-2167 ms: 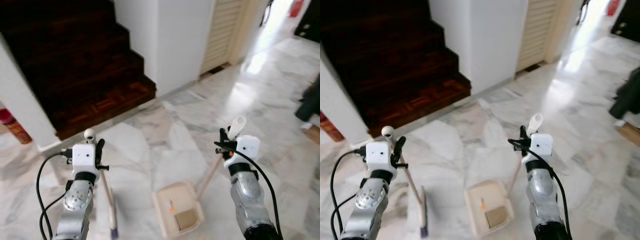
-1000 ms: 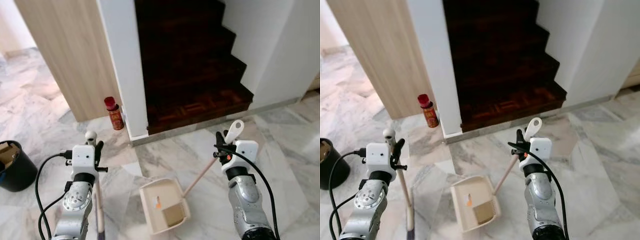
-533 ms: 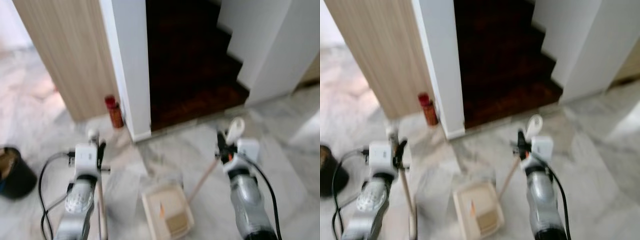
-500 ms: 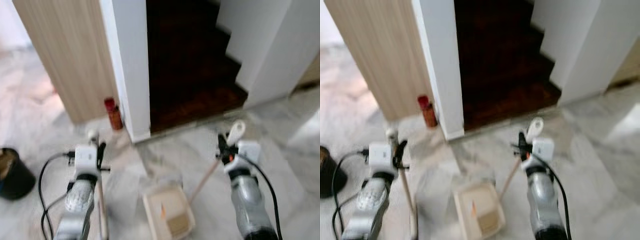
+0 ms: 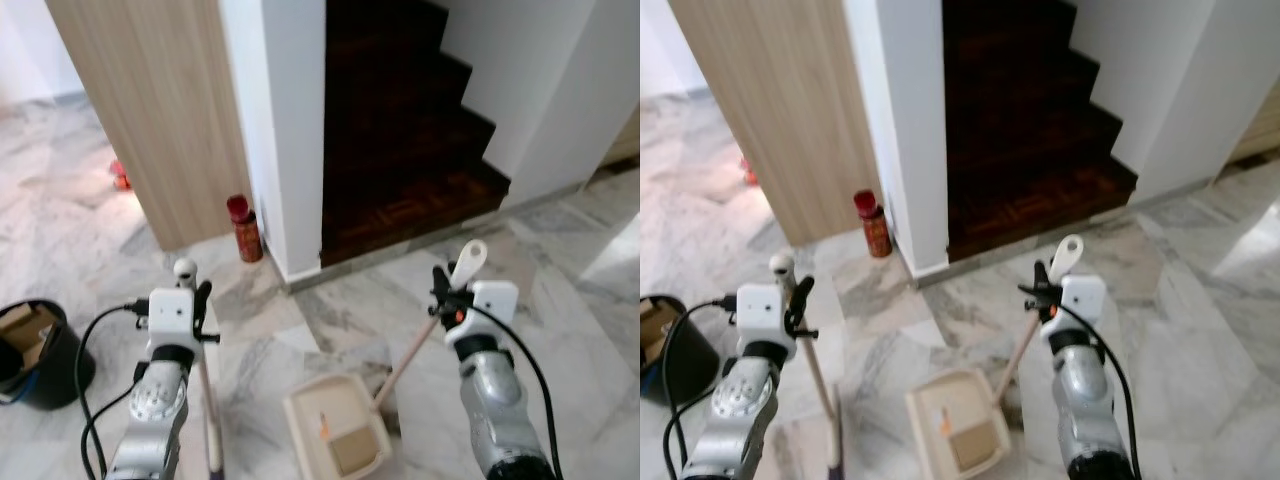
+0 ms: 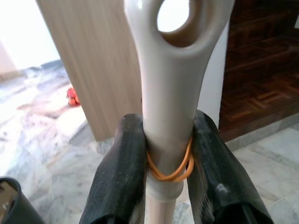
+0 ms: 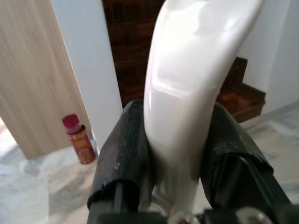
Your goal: Sweep floor
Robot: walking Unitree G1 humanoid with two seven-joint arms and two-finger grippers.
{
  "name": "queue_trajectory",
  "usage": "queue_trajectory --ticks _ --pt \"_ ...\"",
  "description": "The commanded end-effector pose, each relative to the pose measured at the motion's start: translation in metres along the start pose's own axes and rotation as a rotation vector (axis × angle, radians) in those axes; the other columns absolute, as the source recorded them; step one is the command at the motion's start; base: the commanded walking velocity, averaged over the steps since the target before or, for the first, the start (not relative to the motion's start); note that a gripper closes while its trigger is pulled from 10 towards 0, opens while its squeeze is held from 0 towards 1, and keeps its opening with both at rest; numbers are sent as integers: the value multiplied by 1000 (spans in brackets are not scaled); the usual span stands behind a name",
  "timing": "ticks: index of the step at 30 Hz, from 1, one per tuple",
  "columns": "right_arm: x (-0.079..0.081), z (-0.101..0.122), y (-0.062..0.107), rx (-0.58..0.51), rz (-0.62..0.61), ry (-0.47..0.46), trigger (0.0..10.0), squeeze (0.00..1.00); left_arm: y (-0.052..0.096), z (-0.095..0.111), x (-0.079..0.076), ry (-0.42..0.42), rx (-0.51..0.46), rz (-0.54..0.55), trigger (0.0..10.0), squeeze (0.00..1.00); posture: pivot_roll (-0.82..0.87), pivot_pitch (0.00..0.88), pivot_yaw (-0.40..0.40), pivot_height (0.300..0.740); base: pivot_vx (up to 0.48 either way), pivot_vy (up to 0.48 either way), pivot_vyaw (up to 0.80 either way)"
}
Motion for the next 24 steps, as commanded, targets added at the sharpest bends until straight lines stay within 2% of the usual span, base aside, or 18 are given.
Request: queue_trajectory --ticks 1,12,17,24 --pt "7 13 -7 -50 19 -5 10000 0 -2 10 7 -17 -38 14 10000 0 140 0 26 740 0 326 0" --pt "9 14 -8 -51 27 0 10000 0 -3 10 7 -18 -38 13 10000 0 142 0 27 740 0 325 0" --pt "11 14 -8 -52 33 1 10000 0 -3 10 7 -18 -38 12 10000 0 142 0 27 740 0 322 650" --pt "10 14 -8 -51 30 -13 10000 0 -2 10 7 -20 -36 11 10000 0 140 0 29 740 0 326 0"
Point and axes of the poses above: a point about 5 cm out from each wrist's last joint towards the gripper, its own y axis pointing back from the gripper into the wrist, its own z axis along the axis of the wrist's last joint, x = y × z, the point moved 4 cm from there along -y, pointing out of the wrist towards the gripper, and after that the axes turned 1 degree about -y, right-handed, at the moved point
